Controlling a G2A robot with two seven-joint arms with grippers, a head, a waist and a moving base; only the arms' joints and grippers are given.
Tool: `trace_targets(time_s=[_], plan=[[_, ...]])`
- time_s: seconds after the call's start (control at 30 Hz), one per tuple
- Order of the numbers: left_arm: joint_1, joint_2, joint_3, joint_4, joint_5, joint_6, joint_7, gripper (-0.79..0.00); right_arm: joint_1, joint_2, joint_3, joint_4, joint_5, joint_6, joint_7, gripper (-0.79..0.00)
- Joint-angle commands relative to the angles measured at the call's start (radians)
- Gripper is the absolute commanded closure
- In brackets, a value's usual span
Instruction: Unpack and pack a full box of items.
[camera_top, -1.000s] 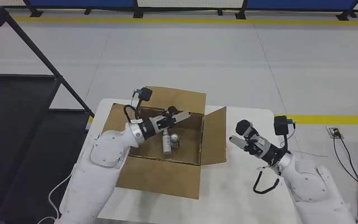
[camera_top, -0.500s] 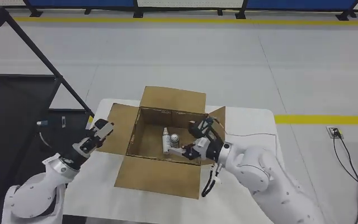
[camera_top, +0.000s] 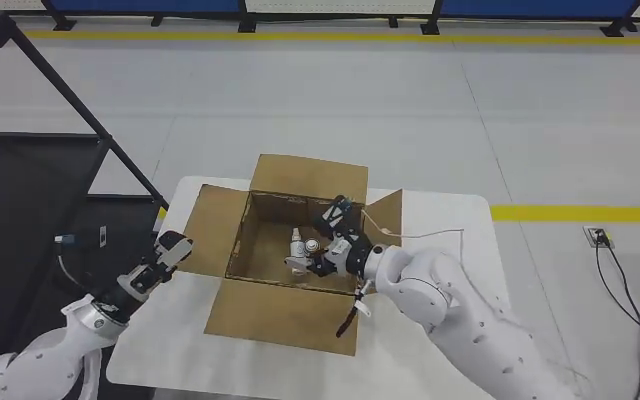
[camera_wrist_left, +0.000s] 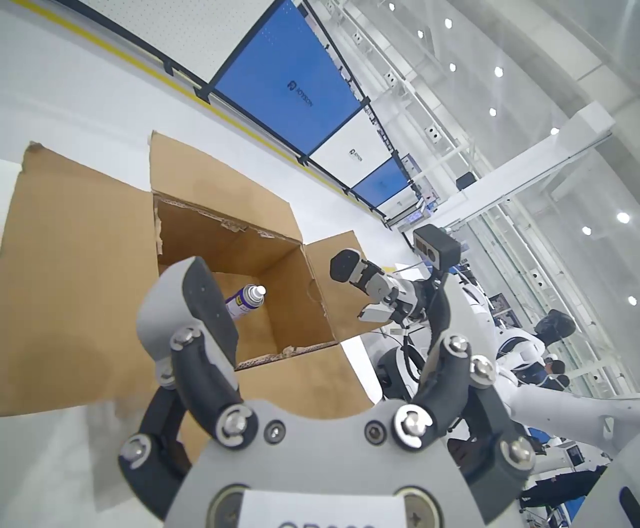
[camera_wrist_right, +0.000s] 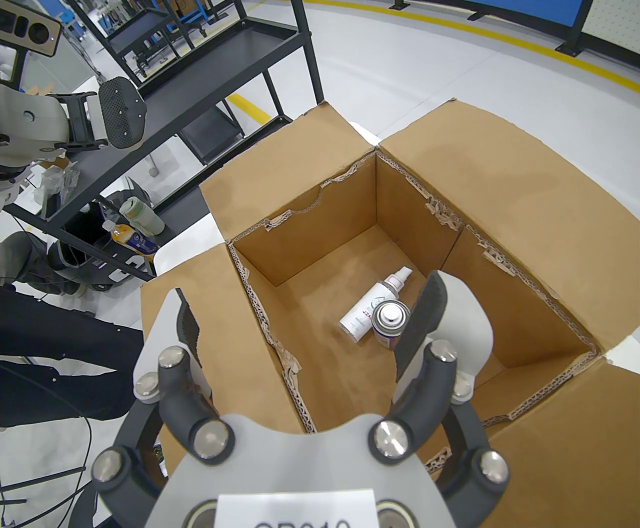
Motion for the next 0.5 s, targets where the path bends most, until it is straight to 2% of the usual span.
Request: trace_targets(time_s=[0.0, 0.17, 0.33, 0.47], plan=[[0.004, 0.0, 0.01, -0.001, -0.003, 0.009, 0.004, -0.785, -0.003, -0.007, -0.021, 0.008, -0.019, 0.014, -0.007, -0.785], [-0.015, 0.006, 0.022, 0.021, -0.013, 0.048, 0.023, -0.785, 0.119, -0.057, -0.12, 0.135, 0.018, 0.013, 0.061, -0.785], [-0.015, 0.013, 0.006, 0.043, -0.039, 0.059, 0.034, -0.785, 0.272, -0.134, -0.234, 0.352, 0.036, 0.078, 0.14, -0.785], [-0.002, 0.016, -0.003, 0.046, -0.061, 0.062, 0.036, -0.785, 0.348, -0.195, -0.31, 0.508, 0.054, 0.086, 0.182, -0.785]])
